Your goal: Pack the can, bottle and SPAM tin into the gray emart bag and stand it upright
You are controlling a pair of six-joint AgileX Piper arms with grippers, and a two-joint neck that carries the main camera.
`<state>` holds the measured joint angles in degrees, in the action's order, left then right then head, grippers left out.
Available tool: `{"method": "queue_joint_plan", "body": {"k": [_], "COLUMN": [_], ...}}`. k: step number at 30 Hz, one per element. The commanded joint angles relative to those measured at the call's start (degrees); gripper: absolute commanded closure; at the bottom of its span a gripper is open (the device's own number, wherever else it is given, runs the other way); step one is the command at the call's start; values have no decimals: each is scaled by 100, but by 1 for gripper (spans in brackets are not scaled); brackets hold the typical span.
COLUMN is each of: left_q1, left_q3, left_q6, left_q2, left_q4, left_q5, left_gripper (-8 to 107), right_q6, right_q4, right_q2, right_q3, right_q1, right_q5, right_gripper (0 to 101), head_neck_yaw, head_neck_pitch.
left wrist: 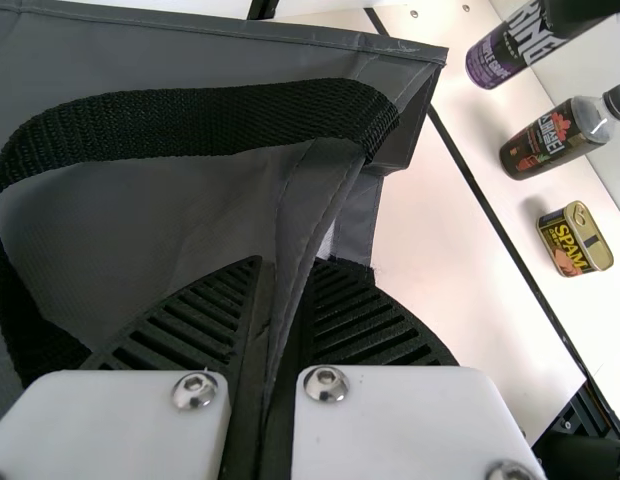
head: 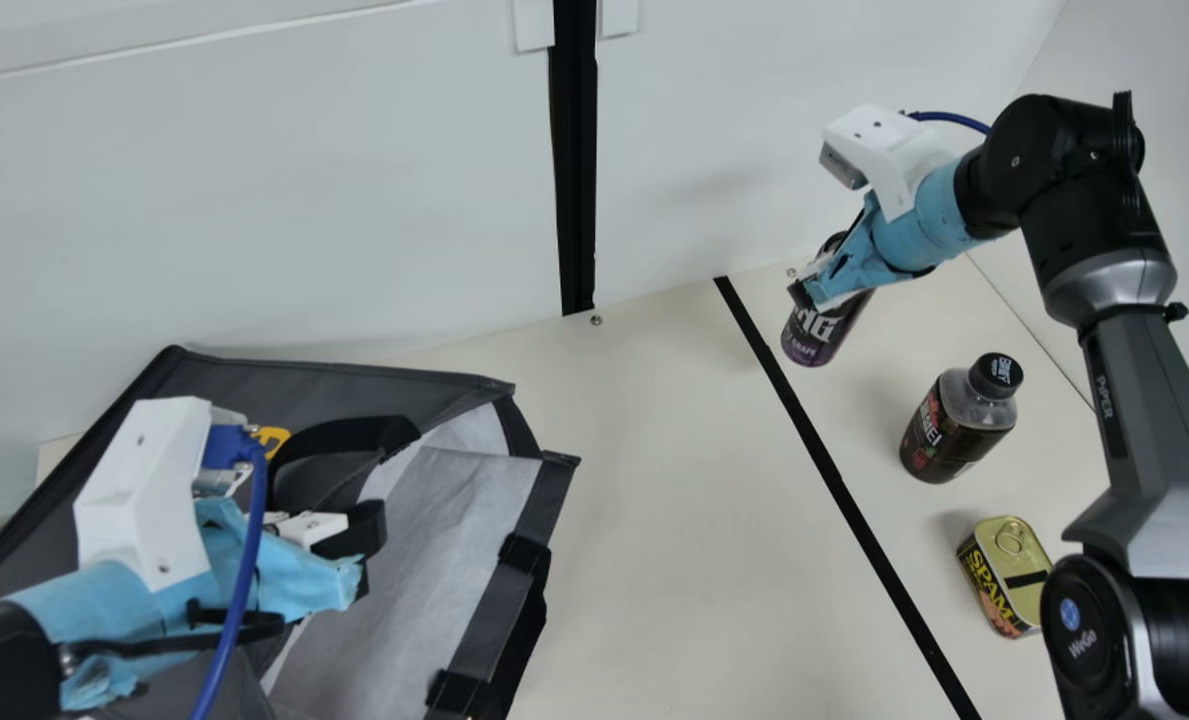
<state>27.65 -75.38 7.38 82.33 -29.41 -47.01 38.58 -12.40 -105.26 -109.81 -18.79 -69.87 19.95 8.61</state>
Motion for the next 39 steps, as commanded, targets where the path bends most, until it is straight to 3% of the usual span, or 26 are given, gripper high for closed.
{"method": "queue_joint_plan", "body": {"k": [1,20,39], "left_q1": [0,0,0], "left_q3": [0,0,0], "left_q6": [0,0,0], "left_q2": [0,0,0], "left_q4": [0,0,0], "left_q5": [0,0,0], "left_gripper": [107,107,107], "right_q6": [120,1019,1939], "right_q4": [-9,-203,-613], "right_q2": [143,1373,2255], "right_q3": [226,1969,3289], "right_q1": [43,463,744], "right_q5": [-3,-3,-3], "right_gripper": [101,101,101], "head_neck_yaw": [5,5,5], "head_neck_pitch": [139,139,139]}}
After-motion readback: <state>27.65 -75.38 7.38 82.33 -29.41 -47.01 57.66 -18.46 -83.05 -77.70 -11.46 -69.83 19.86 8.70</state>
